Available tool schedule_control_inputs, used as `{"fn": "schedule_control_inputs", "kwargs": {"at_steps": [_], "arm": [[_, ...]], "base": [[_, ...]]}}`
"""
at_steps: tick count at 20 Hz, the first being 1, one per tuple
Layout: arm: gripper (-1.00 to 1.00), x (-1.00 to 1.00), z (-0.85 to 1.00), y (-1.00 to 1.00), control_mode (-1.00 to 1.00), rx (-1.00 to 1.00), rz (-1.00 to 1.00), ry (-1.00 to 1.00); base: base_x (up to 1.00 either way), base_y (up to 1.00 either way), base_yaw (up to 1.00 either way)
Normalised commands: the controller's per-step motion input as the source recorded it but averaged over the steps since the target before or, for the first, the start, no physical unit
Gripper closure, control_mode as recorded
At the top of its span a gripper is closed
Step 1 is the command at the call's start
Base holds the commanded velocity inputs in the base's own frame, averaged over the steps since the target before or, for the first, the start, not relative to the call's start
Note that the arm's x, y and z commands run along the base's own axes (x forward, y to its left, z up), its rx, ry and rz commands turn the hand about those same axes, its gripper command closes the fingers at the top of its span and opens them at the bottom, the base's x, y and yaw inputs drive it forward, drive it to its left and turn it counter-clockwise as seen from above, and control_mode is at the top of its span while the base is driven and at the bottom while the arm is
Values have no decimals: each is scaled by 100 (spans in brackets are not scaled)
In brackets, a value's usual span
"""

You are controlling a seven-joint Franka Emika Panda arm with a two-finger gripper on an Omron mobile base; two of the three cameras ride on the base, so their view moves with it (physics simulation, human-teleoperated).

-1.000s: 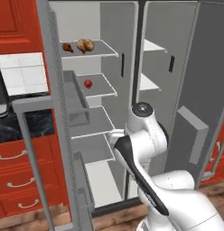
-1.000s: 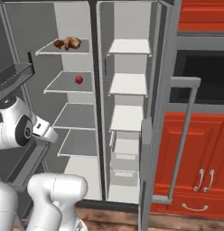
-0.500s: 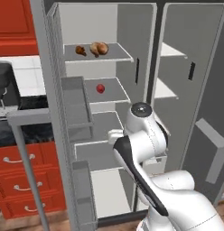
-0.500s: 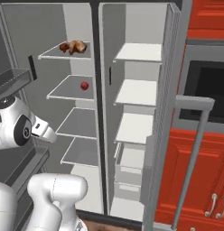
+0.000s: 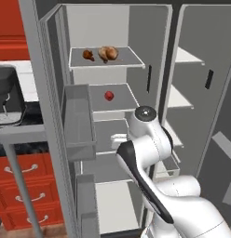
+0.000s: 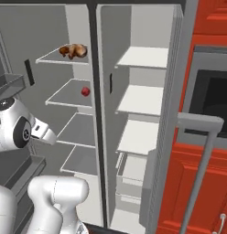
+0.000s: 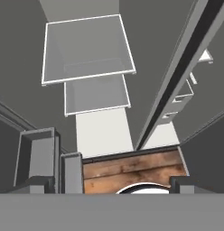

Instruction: Gather the bell pepper and tomato from the fridge and place them on a tray on the dining counter. Then gather the chicken drumsticks from the fridge and place them on the other tray.

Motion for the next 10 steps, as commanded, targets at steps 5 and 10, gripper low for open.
{"fn": "schedule_control_inputs", "kwargs": {"at_steps": [5,10], "arm": [[-100,0,0,0,100,0,0,0],[-100,0,0,0,100,0,0,0]], "base": [[45,-15,4],[53,-10,1]]}}
